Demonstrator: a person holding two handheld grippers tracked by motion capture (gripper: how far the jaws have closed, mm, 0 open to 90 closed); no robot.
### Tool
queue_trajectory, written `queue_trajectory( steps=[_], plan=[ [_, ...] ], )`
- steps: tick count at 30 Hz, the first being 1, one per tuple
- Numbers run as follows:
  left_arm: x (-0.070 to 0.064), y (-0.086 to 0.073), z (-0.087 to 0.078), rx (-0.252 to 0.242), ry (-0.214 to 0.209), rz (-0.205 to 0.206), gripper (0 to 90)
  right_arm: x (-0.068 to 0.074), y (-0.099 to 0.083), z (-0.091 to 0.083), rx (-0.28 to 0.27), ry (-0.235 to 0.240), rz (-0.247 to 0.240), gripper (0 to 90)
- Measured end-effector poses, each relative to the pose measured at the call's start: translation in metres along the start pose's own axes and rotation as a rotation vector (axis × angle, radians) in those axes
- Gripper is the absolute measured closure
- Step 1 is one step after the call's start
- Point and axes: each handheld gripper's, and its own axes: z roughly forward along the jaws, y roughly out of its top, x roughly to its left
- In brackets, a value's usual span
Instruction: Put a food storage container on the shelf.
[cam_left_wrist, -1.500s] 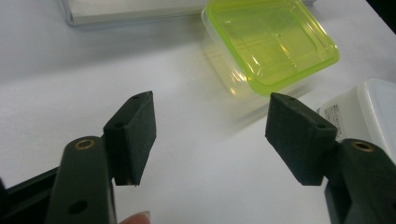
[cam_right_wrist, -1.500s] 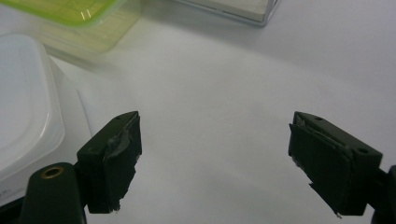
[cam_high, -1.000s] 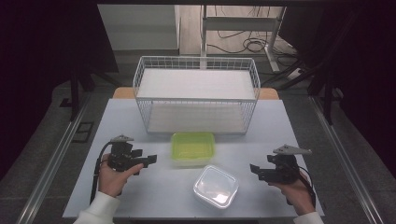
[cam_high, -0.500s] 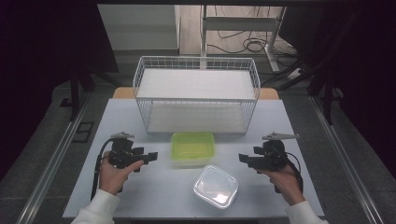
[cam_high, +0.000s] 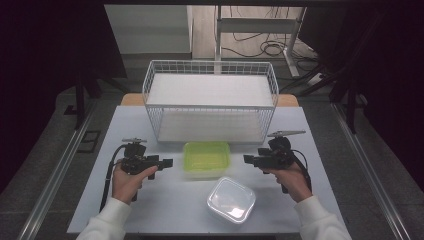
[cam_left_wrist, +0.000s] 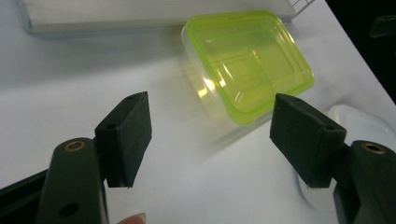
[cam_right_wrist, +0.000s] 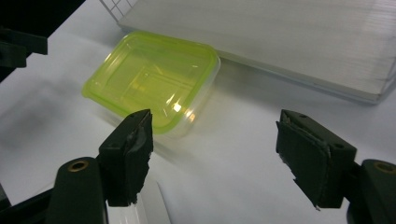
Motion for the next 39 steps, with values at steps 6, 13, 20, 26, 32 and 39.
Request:
queue_trajectory(
  steps=[6, 13, 20, 26, 32, 39],
  plan=[
    [-0.002, 0.010, 0.007, 0.000, -0.017, -0.013, 29.7, 0.000, 0.007, 0.010, 0.019, 0.021, 0.033, 31.1],
    [0.001, 0.020, 0.020, 0.018, -0.016, -0.023, 30.5, -0.002, 0.013, 0.019, 0.015, 0.048, 0.068, 35.0],
    [0.006, 0.026, 0.029, 0.015, -0.043, -0.059, 32.6, 0.004, 0.024, 0.031, 0.023, 0.063, 0.074, 37.2],
    [0.012, 0.027, 0.042, 0.035, -0.051, -0.093, 35.0, 0.004, 0.026, 0.050, 0.068, 0.052, 0.086, 37.8],
    [0.011, 0.027, 0.055, 0.050, -0.100, -0.131, 38.6, -0.002, 0.022, 0.069, 0.112, 0.055, 0.108, 39.9],
    [0.017, 0.026, 0.063, 0.063, -0.103, -0.162, 41.9, -0.003, 0.019, 0.084, 0.133, 0.062, 0.139, 43.0]
  ],
)
